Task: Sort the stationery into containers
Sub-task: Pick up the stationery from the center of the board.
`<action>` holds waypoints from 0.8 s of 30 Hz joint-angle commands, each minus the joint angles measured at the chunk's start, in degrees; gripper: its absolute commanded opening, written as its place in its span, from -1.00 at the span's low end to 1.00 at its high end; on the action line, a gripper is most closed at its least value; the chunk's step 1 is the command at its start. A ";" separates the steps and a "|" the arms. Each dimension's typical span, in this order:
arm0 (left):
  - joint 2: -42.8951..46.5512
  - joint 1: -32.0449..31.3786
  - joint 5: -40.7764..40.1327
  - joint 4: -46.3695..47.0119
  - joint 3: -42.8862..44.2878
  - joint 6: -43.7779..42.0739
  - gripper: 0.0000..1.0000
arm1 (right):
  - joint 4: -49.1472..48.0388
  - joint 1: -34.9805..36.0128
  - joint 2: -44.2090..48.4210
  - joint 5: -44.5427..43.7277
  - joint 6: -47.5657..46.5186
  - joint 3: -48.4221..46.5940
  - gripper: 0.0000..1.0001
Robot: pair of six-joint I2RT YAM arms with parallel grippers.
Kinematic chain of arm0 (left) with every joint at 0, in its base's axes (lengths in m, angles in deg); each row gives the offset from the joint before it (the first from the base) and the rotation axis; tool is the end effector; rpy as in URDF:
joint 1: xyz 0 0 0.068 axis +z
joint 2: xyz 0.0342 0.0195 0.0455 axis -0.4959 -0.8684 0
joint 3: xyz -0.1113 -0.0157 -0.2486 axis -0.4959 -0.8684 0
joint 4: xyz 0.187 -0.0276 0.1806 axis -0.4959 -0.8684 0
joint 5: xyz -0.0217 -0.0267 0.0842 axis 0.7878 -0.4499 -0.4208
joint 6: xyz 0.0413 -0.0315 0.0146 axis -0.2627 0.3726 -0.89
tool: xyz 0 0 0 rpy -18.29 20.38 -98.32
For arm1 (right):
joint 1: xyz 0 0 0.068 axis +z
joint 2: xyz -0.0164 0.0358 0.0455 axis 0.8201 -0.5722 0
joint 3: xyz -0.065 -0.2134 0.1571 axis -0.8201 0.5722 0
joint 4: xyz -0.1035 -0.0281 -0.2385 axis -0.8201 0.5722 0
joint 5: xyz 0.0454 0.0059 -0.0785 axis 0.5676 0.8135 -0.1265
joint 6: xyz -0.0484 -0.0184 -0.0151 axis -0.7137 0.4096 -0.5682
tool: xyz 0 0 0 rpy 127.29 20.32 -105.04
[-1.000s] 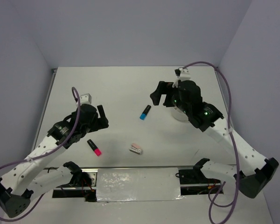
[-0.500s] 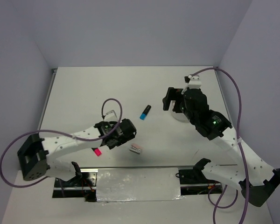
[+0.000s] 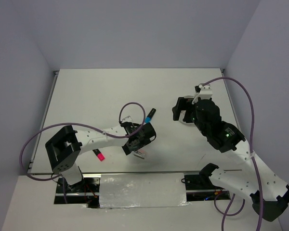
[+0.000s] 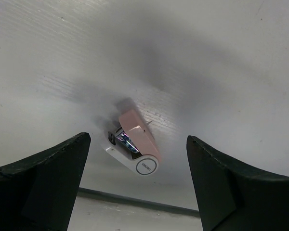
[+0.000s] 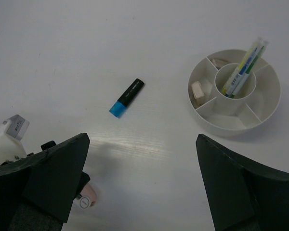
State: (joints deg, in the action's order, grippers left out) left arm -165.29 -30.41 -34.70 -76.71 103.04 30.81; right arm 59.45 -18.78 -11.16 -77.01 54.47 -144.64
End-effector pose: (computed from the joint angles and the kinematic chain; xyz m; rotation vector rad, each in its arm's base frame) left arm 0.1687 -0.2655 0.2023 -0.8445 2.5334 -0.2426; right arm 0.1449 0.0901 0.3709 -0.0185 1.9556 0.2791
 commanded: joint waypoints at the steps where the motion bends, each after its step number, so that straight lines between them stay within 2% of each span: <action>1: -1.72 -1.20 0.09 -3.00 3.25 1.91 0.88 | -1.85 -0.37 0.13 0.68 -0.89 0.89 0.99; 4: -3.83 -1.47 0.52 -5.56 5.10 2.00 0.87 | -2.99 -0.37 -0.22 1.65 -0.89 1.33 0.99; 12: -3.22 -1.65 2.81 -3.10 1.50 2.79 0.86 | -4.22 -0.46 -1.98 3.23 -1.15 1.41 1.00; 24: -6.47 -1.91 4.13 -1.17 0.88 2.27 0.79 | -5.37 -0.37 -2.68 4.29 -1.07 2.65 0.99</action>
State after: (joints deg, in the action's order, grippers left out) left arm -170.73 -32.03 -30.85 -77.89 104.33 32.10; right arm 56.83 -18.98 -13.68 -73.42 54.05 -142.78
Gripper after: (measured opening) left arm 0.900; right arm 0.997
